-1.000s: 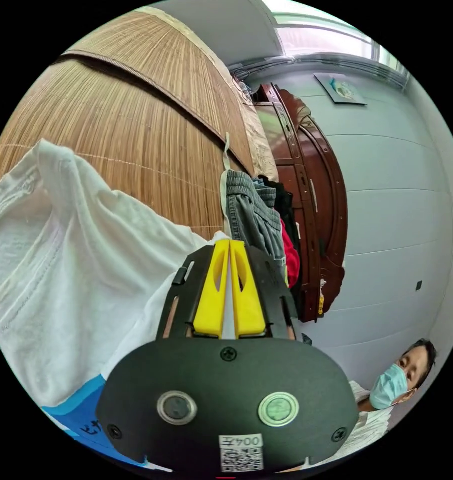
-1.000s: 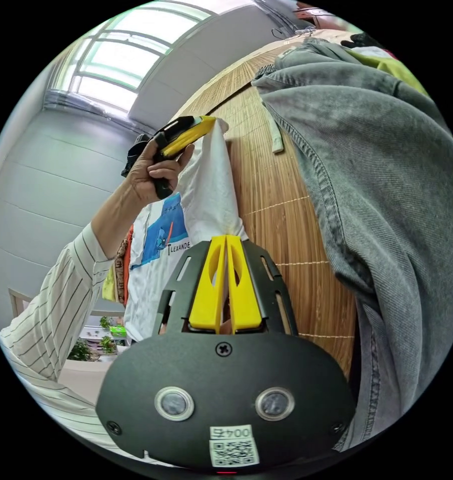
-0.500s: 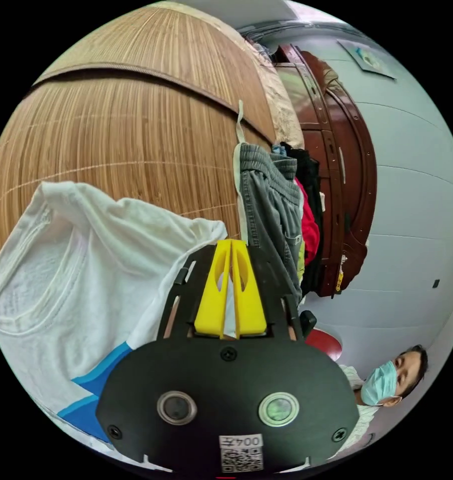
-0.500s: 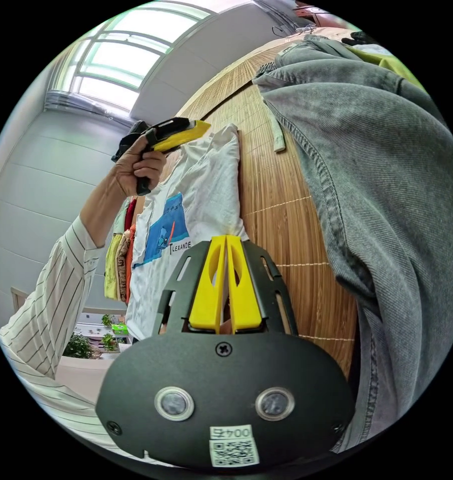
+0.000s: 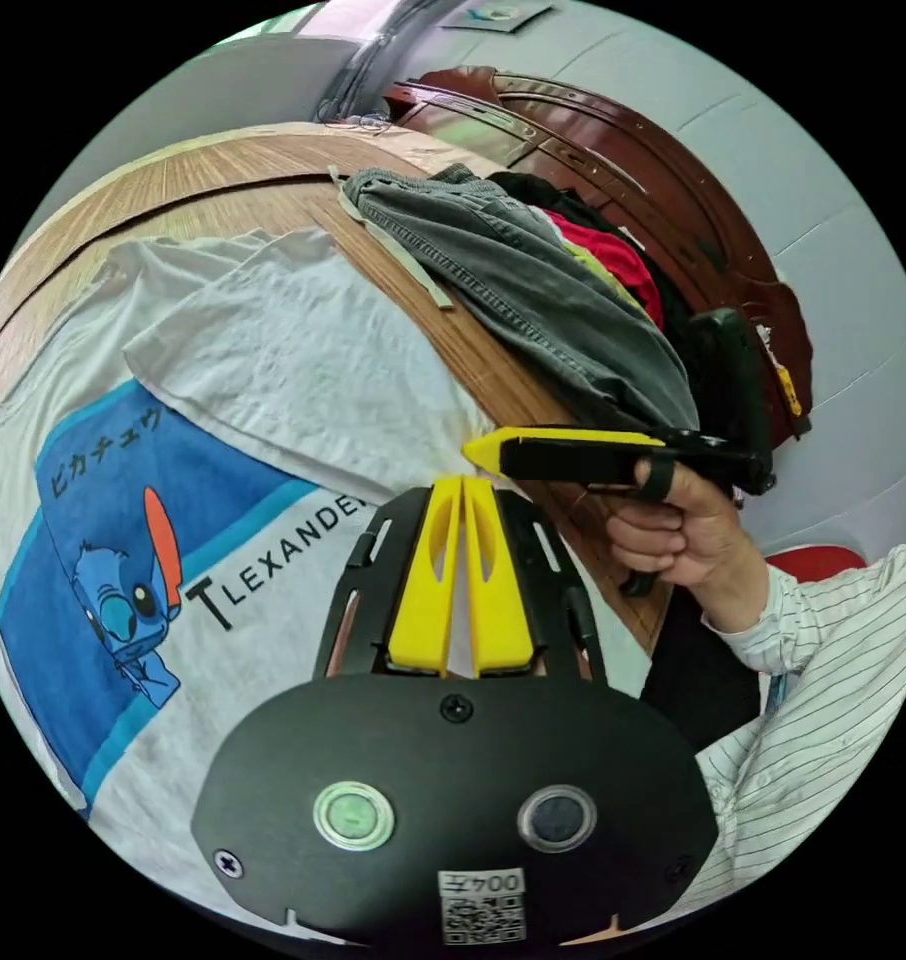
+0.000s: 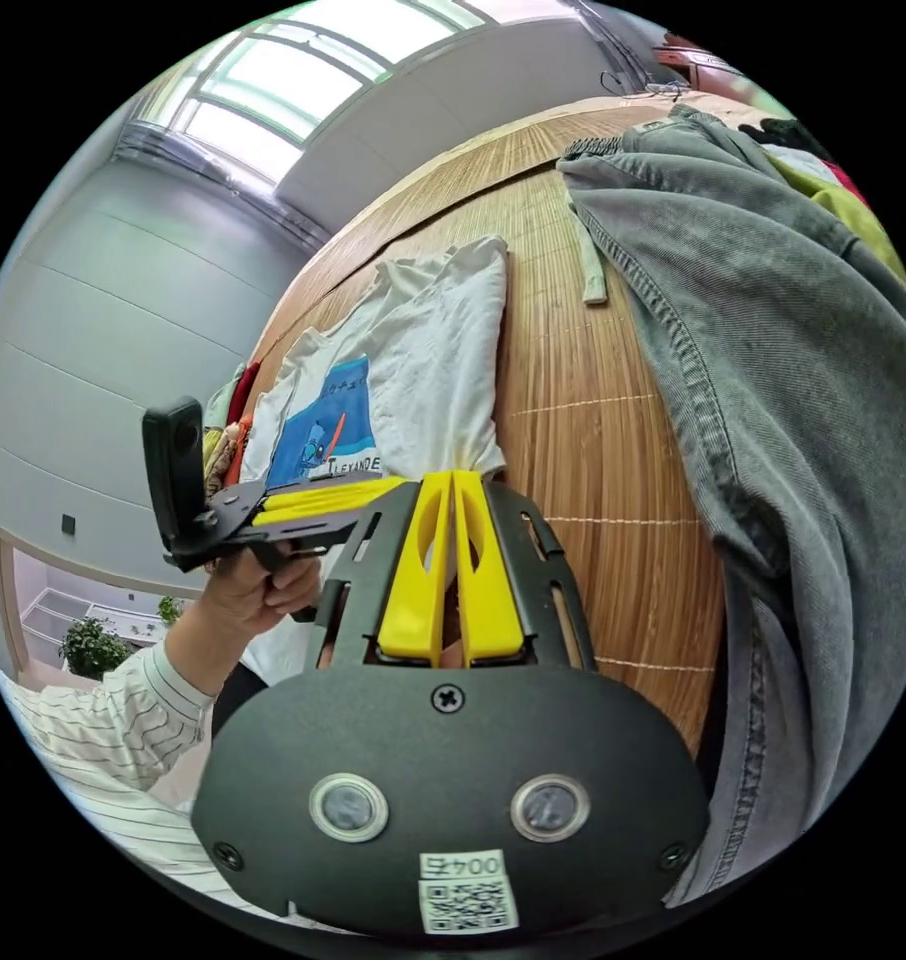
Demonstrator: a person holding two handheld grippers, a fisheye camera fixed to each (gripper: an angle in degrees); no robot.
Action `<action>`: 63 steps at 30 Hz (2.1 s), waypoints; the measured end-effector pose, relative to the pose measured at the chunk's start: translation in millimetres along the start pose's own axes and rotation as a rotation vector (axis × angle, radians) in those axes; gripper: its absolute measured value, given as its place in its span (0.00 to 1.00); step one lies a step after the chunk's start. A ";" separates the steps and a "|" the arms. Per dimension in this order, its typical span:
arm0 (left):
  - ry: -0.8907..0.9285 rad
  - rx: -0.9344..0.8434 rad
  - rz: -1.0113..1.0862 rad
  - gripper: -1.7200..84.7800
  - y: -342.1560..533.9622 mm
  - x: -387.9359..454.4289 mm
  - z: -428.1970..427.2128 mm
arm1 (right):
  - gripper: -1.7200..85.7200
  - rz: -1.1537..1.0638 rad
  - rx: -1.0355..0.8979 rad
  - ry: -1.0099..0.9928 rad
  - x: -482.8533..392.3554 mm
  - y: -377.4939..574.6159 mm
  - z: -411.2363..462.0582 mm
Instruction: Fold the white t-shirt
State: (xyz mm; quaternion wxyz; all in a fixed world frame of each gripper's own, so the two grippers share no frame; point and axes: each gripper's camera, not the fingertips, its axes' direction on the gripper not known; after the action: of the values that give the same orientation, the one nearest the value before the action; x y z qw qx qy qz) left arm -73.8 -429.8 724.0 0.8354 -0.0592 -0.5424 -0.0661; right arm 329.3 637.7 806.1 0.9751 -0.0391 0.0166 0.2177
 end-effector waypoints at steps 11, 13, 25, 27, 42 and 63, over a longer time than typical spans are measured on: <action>0.069 0.388 -0.122 0.03 263.7 53.5 -125.1 | 0.09 -0.066 0.168 -0.225 -42.7 97.0 -66.7; 0.017 0.419 -0.131 0.03 322.6 72.1 -133.7 | 0.12 0.025 0.169 -0.429 -43.5 124.7 -72.5; -0.024 0.592 -0.108 0.03 570.2 142.6 -161.6 | 0.08 0.147 0.043 -0.721 -114.6 193.1 -98.0; -0.039 0.650 -0.087 0.03 610.9 149.0 -166.7 | 0.08 0.146 0.043 -0.741 -128.2 196.7 -103.0; 0.216 0.827 -0.172 0.02 774.4 101.0 -133.1 | 0.07 -0.025 0.044 -0.697 -255.6 189.3 -131.2; -0.228 0.799 -0.372 0.03 845.6 -73.0 -48.7 | 0.06 -0.722 -0.397 0.715 -494.1 128.9 34.4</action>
State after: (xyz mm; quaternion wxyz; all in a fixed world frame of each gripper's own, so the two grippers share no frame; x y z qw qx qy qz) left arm 88.3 397.6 614.5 0.7016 0.3595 -0.6152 0.0063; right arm -172.0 547.8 855.9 0.8954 -0.2972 0.2911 -0.1588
